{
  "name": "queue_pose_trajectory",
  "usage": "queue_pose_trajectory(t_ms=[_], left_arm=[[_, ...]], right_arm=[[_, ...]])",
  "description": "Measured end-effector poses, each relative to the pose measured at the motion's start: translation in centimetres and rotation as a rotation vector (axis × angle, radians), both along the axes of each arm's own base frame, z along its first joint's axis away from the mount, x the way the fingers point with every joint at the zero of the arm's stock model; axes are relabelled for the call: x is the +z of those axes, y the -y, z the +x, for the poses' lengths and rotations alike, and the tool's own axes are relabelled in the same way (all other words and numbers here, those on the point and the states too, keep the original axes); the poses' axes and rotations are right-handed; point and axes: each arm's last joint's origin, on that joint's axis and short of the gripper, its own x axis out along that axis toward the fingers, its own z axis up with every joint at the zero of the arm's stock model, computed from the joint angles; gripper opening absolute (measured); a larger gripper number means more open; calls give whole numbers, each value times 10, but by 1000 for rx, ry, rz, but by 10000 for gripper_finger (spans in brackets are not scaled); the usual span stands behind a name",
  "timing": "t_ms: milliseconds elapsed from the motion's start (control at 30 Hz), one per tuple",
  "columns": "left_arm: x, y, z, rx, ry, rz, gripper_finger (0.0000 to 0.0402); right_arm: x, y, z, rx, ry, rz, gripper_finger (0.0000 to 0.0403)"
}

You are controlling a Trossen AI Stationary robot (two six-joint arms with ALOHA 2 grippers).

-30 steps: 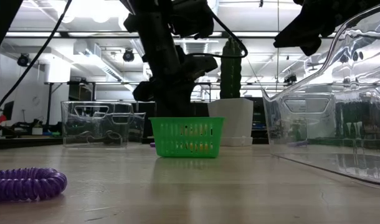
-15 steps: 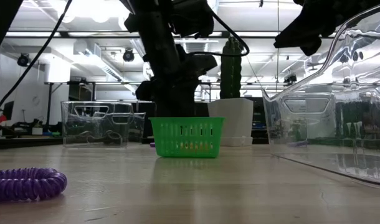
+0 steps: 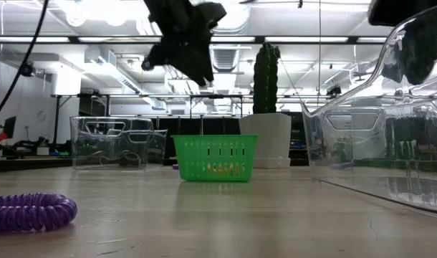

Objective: Sort spring keychains
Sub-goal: Put the orange spring keychain into the green bin

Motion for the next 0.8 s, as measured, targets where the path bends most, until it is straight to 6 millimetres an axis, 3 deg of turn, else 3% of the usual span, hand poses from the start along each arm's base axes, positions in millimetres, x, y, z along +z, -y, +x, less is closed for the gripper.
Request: queue_pose_trajectory(t_ms=[233, 800], left_arm=[[18, -3, -25, 59, 25, 79, 117], [-2, -2, -80, 184, 47, -16, 117]], right_arm=[[1, -18, -12, 86, -104, 136, 82], [-14, -80, -54, 73, -547, 209, 59]])
